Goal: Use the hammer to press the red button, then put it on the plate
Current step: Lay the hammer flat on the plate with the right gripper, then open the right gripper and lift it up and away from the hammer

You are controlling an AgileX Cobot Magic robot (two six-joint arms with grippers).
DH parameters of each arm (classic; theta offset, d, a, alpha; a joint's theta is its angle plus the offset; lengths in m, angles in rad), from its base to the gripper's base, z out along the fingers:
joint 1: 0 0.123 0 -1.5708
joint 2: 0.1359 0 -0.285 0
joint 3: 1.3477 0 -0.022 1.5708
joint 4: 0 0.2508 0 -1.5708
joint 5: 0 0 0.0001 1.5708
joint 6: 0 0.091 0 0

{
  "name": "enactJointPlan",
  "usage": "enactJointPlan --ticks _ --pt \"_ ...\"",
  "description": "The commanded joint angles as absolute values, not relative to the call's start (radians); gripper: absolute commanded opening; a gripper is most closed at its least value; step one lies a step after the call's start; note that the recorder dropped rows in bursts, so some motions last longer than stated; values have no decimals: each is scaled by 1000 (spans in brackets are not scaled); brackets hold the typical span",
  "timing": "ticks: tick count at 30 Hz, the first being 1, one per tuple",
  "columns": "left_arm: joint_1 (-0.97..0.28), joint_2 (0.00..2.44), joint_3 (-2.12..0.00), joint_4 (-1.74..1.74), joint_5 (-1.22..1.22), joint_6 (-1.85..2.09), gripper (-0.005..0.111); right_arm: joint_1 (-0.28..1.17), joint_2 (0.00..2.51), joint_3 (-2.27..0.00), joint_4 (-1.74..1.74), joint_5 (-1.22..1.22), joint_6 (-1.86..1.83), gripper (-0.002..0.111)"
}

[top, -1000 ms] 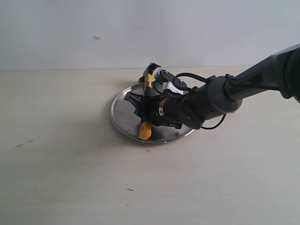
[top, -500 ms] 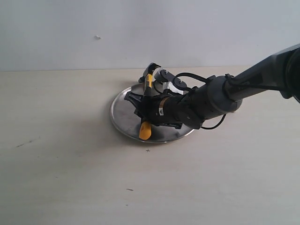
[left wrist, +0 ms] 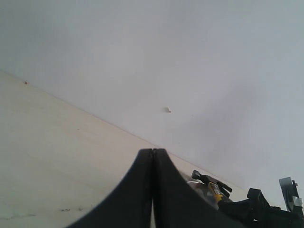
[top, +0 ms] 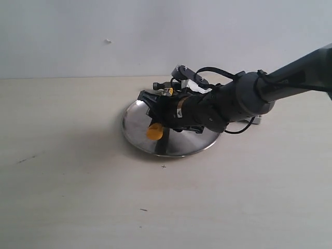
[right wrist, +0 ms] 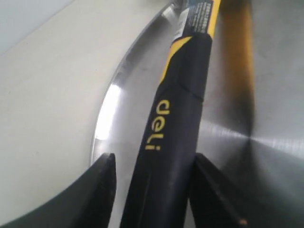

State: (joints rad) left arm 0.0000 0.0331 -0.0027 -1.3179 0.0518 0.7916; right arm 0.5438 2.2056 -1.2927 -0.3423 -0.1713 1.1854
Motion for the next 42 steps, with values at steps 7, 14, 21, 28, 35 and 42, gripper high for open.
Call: enactJointPlan --ticks 7,14,21,28,35,42 --pt "1 35 0 -1320 58 793 0 543 2121 -1305 -352 0 1128 56" --pt "1 35 0 -1320 58 793 0 564 1838 -1100 -410 148 969 0" --pt "1 35 0 -1320 58 793 0 617 1512 -640 -451 24 970 0" --pt "1 35 0 -1320 58 793 0 617 1420 -570 -451 48 971 0" --pt "1 35 0 -1320 58 793 0 617 1420 -570 -451 46 971 0" --pt "1 35 0 -1320 58 793 0 617 1420 -570 -451 59 971 0"
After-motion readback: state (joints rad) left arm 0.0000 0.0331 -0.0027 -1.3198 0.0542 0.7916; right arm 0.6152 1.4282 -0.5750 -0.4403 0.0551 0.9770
